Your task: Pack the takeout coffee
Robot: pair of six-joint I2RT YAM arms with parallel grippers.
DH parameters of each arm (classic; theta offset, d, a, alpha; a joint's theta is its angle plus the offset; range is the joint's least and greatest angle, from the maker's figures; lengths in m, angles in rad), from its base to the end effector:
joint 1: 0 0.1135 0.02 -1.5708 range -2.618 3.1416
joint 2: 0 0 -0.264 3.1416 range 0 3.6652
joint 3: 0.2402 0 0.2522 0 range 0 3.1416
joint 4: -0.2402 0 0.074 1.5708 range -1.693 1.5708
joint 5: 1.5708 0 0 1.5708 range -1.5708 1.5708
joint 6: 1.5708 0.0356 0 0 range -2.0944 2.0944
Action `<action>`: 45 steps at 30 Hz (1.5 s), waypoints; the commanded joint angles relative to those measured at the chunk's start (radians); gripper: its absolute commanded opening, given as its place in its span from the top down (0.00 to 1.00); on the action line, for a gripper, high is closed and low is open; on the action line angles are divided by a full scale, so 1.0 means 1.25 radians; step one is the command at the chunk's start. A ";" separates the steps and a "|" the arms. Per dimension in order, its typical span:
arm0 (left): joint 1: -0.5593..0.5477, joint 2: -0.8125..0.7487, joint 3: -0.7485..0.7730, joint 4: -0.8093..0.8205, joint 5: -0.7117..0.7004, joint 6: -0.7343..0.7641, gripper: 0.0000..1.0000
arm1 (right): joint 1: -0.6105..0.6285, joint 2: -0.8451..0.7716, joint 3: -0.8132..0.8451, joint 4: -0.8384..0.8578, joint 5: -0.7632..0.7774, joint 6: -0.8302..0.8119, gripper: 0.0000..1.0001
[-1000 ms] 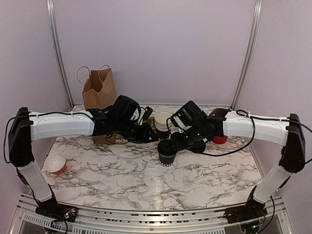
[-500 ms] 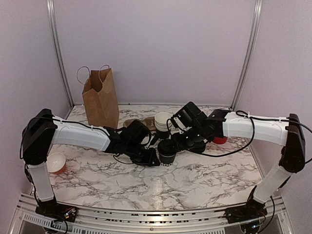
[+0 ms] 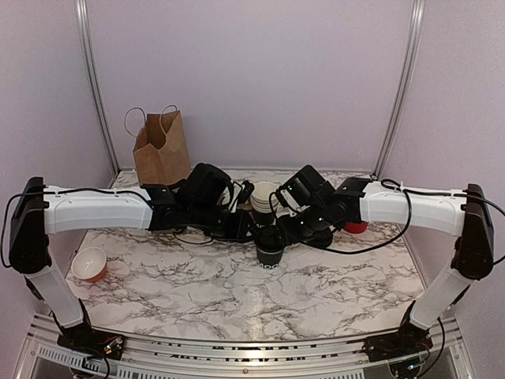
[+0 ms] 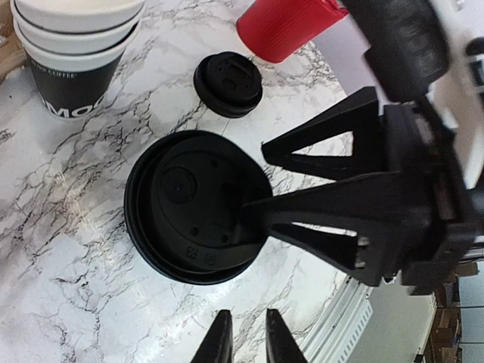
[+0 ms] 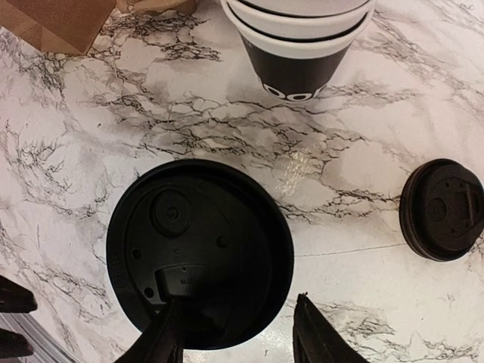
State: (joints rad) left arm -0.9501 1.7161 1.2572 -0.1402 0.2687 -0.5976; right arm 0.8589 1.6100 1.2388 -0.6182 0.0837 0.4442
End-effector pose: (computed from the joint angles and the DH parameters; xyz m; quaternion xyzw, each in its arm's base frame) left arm 0.2214 -0.3259 0.2589 0.2152 0.8518 -0.4081 0.2482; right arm 0.2247 0.2559 0.2529 -0.1853 0.9392 0.1418 0.2520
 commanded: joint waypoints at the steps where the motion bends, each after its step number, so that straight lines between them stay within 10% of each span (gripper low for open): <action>1: 0.003 -0.037 0.039 -0.034 -0.050 0.018 0.84 | -0.002 0.016 -0.002 0.005 -0.008 0.005 0.52; 13: -0.010 0.165 0.037 -0.048 -0.076 0.034 0.83 | -0.002 0.021 -0.013 0.015 -0.018 0.009 0.52; 35: -0.007 -0.030 0.141 -0.125 -0.140 0.072 0.82 | -0.002 0.034 0.000 0.015 -0.024 0.008 0.53; 45: -0.017 0.142 0.126 -0.065 -0.048 0.046 0.82 | 0.000 0.038 -0.009 0.025 -0.034 0.019 0.53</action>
State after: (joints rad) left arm -0.9588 1.7760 1.4540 -0.2348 0.1471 -0.5213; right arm 0.8536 1.6253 1.2320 -0.5625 0.0574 0.4557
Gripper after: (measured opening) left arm 0.183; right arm 0.474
